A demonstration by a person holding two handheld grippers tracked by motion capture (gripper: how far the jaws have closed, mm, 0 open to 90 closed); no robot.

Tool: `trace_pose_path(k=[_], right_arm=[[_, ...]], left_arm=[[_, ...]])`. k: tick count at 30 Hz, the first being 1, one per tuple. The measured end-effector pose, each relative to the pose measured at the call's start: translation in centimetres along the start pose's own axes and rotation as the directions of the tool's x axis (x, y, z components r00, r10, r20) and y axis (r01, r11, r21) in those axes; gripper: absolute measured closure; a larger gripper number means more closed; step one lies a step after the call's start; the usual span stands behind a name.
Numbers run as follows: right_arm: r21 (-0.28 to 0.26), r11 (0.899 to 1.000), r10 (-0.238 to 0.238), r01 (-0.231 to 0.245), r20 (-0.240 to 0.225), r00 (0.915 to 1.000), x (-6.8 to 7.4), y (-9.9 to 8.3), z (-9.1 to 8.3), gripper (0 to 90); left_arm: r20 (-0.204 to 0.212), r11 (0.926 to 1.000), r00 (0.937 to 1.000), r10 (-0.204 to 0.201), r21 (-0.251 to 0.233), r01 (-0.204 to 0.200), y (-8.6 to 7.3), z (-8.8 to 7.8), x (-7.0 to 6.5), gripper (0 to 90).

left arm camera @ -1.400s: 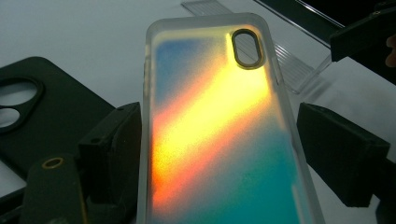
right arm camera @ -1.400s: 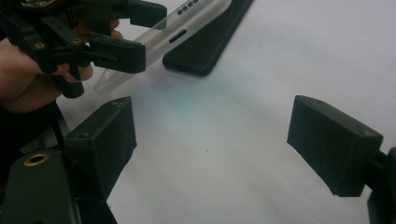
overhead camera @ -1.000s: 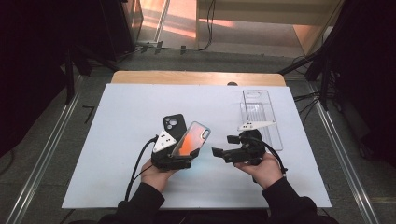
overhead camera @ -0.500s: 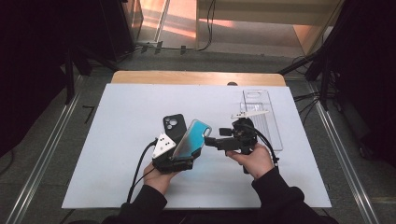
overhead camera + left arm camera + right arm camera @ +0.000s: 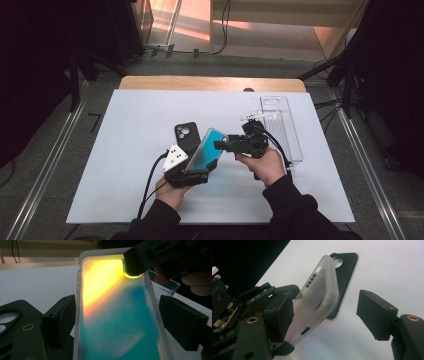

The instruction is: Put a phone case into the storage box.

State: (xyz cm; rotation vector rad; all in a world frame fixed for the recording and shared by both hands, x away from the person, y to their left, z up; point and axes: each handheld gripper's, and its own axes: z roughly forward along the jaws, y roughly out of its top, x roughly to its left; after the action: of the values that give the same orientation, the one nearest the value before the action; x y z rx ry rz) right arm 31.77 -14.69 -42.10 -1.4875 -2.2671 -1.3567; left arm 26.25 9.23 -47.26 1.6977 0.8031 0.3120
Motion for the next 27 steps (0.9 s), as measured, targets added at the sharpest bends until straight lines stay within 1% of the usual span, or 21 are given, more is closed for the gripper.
trace_pose_path(k=[4, 6, 8, 9, 10, 12, 15, 16, 19, 22, 24, 27], right_arm=[[0.02, 0.999, 0.048, -0.047, -0.026, 0.9985, -0.2, 0.4, 0.5, 35.1], [0.035, 0.996, 0.085, -0.084, -0.041, 0.9955, -0.3, 0.7, 0.7, 38.8], [0.048, 0.991, 0.127, -0.125, -0.051, 0.9905, -0.5, 0.9, 0.8, 43.6], [0.054, 0.986, 0.159, -0.156, -0.052, 0.9859, -0.6, 1.1, 0.8, 47.2], [0.058, 0.984, 0.172, -0.169, -0.059, 0.9833, -0.7, 1.2, 0.8, 50.3], [0.053, 0.979, 0.202, -0.198, -0.079, 0.9762, -1.0, 1.3, 0.7, 59.6], [0.051, 0.976, 0.214, -0.211, -0.086, 0.9729, -1.2, 1.4, 0.4, 72.6], [0.048, 0.976, 0.214, -0.21, -0.086, 0.9731, -1.2, 1.4, 0.3, 74.9], [0.043, 0.976, 0.217, -0.214, -0.087, 0.9722, -1.3, 1.4, 0.1, 77.0], [0.047, 0.973, 0.231, -0.227, -0.095, 0.9685, -1.5, 1.4, 0.1, 77.6], [0.054, 0.97, 0.24, -0.236, -0.102, 0.9654, -1.6, 1.4, 0.0, 77.7], [0.052, 0.97, 0.24, -0.236, -0.1, 0.9656, -1.6, 1.4, 0.0, 77.9]], left_arm=[[-0.003, 1.0, 1.0, 0.002, 0.005, -0.002, 0.0, 0.0, 0.0, 16.7], [-0.003, 1.0, 1.0, -0.001, 0.007, 0.001, -0.1, 0.0, 0.0, 16.6], [0.007, 0.9999, 0.9999, -0.01, 0.009, 0.01, -0.1, 0.0, 0.0, 16.6], [0.006, 0.9999, 0.9999, -0.01, 0.006, 0.01, -0.1, 0.0, 0.0, 16.6], [0.007, 0.9999, 0.9999, -0.01, 0.006, 0.01, -0.1, 0.0, -0.1, 16.6], [0.005, 0.9999, 1.0, -0.007, 0.012, 0.007, -0.1, 0.0, -0.1, 16.6], [0.01, 0.9998, 0.9999, -0.006, 0.018, 0.006, -0.2, 0.1, -0.2, 16.6], [0.01, 0.9999, 0.9999, -0.001, 0.017, 0.001, -0.3, 0.1, -0.2, 16.6], [0.008, 1.0, 1.0, 0.005, 0.007, -0.005, -0.3, 0.1, -0.4, 16.6], [0.011, 0.9999, 0.9999, 0.01, 0.005, -0.01, -0.3, 0.1, -0.4, 16.6], [0.011, 1.0, 0.9999, 0.007, 0.004, -0.007, -0.2, 0.1, -0.4, 16.6], [0.01, 0.9999, 0.9999, 0.01, 0.008, -0.011, -0.2, 0.1, -0.5, 16.6]])
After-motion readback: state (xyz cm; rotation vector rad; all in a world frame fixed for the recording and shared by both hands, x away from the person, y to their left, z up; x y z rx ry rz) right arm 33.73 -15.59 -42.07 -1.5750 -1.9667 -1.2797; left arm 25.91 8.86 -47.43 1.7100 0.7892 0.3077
